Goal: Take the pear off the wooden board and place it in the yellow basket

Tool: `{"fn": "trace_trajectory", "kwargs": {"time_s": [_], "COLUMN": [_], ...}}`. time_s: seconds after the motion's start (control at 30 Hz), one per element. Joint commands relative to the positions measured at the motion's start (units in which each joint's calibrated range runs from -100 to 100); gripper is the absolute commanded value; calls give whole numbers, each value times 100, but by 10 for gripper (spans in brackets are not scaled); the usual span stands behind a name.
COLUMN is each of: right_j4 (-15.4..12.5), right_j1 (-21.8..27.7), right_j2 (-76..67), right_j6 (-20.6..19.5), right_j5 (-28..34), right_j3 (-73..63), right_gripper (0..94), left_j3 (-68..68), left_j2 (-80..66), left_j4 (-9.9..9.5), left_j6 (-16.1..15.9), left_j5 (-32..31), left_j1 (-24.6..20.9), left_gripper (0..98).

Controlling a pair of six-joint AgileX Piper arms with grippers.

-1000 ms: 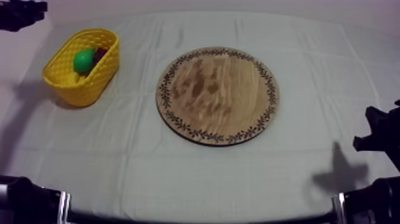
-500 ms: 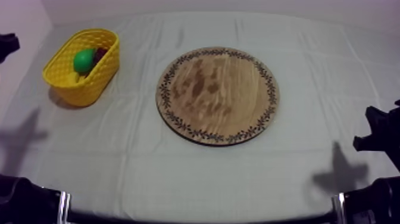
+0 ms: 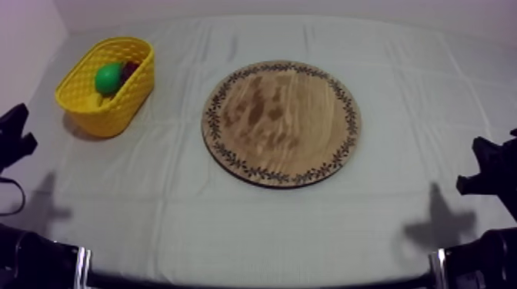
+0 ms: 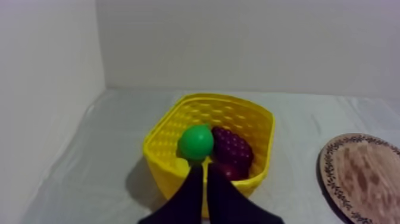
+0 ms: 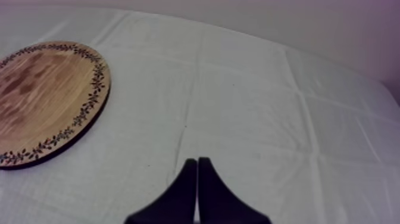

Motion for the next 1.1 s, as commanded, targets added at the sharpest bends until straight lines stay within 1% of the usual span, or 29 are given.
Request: {"fn": "trace_trajectory", "kwargs": {"time_s": [0.0, 0.07, 0.13, 0.37, 0.7, 1.07], "right_j4": [1, 1, 1, 1, 1, 1], "right_j1": [2, 2, 2, -4, -3, -5], "right_j2": [1, 1, 1, 1, 1, 1], "right_j6": [0, 0, 0, 0, 0, 0], "right_j5": [-3, -3, -3, -3, -3, -3], "right_j3": [5, 5, 5, 5, 5, 5], "right_gripper": [5, 5, 5, 5, 5, 5], "left_j3": [527, 758, 882, 991, 1000, 1000], "left_j2": [-267, -397, -527, -739, -759, -759], "left_j4": [4, -5, -18, 132, 224, 210], "left_j6": [-71, -116, -134, -286, -126, -80], "left_j5": [-208, -325, -312, -58, 15, 73], "left_j1": [-30, -53, -64, -69, -99, -133], "left_gripper": [0, 0, 0, 0, 0, 0]}}
